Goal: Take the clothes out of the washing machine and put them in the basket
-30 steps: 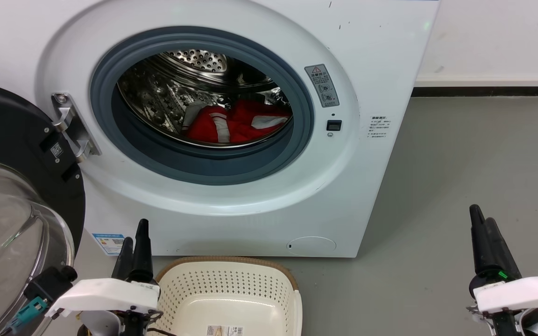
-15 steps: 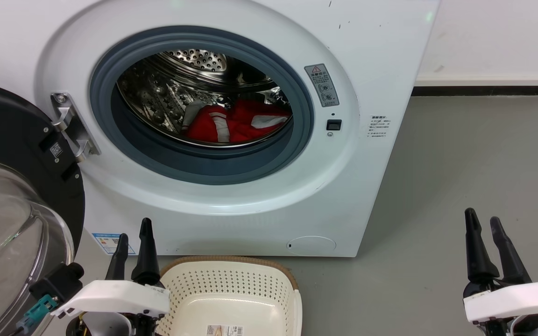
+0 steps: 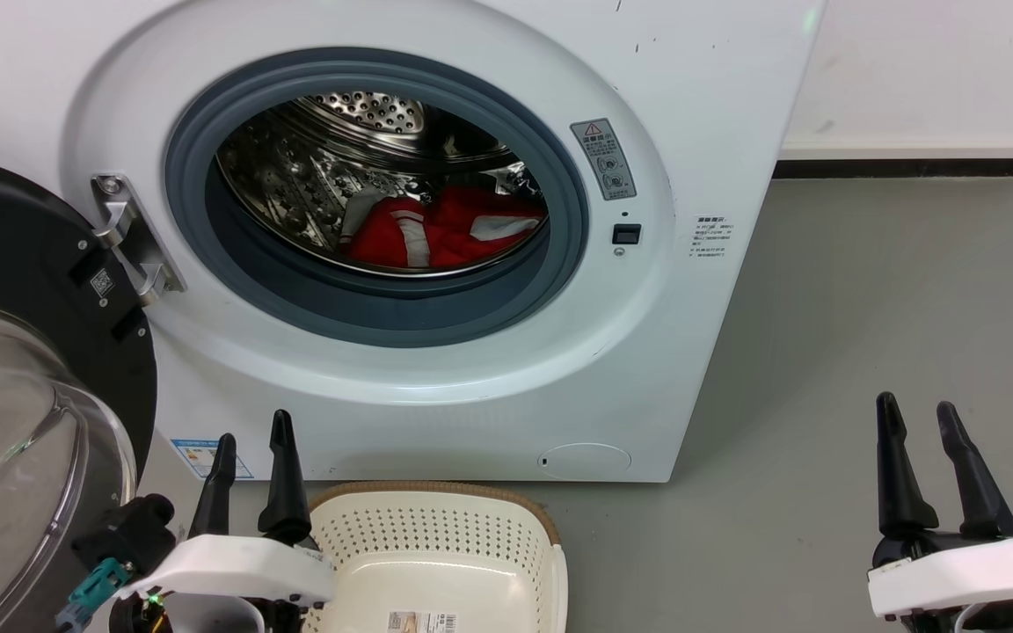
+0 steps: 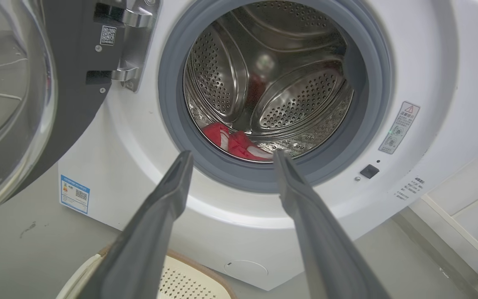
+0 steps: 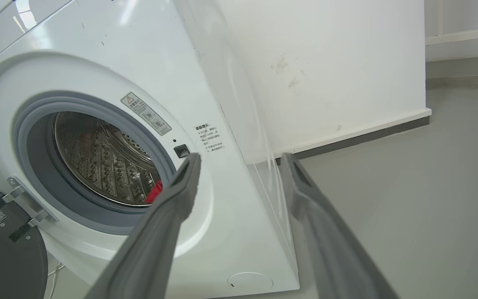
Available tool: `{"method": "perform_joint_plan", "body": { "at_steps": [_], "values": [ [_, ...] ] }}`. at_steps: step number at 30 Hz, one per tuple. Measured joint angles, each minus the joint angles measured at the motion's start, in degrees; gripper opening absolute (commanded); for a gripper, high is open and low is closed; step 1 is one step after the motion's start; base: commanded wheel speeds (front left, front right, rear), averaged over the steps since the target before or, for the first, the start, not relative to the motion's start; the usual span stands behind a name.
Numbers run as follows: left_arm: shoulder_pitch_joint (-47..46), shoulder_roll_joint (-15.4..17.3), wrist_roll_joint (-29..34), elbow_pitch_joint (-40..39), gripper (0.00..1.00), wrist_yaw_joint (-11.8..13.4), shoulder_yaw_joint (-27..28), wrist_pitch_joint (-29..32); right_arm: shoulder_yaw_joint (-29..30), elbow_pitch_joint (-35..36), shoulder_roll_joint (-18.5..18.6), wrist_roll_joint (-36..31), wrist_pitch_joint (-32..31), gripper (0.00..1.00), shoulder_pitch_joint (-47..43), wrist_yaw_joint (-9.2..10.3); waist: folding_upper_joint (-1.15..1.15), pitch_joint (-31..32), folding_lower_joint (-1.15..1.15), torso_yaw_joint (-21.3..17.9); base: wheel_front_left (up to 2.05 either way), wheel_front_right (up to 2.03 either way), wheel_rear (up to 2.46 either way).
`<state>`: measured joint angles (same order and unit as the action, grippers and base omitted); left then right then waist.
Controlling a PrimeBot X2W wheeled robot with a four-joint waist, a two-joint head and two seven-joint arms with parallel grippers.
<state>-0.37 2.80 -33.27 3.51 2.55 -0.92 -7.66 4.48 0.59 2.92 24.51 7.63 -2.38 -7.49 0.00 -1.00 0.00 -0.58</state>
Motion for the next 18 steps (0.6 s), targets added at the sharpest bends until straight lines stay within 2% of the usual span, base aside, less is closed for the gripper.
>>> {"method": "perform_joint_plan", "body": {
  "at_steps": [18],
  "values": [
    [1.03,0.02,10.42,-0.76,1.0,0.99,-1.18,-2.57,-0.12,2.57,0.0,-10.68,2.54,1.0,-1.43,-0.01,0.0,-0.15,0.0,-0.18,0.0,0.0,0.0]
  ]
}}
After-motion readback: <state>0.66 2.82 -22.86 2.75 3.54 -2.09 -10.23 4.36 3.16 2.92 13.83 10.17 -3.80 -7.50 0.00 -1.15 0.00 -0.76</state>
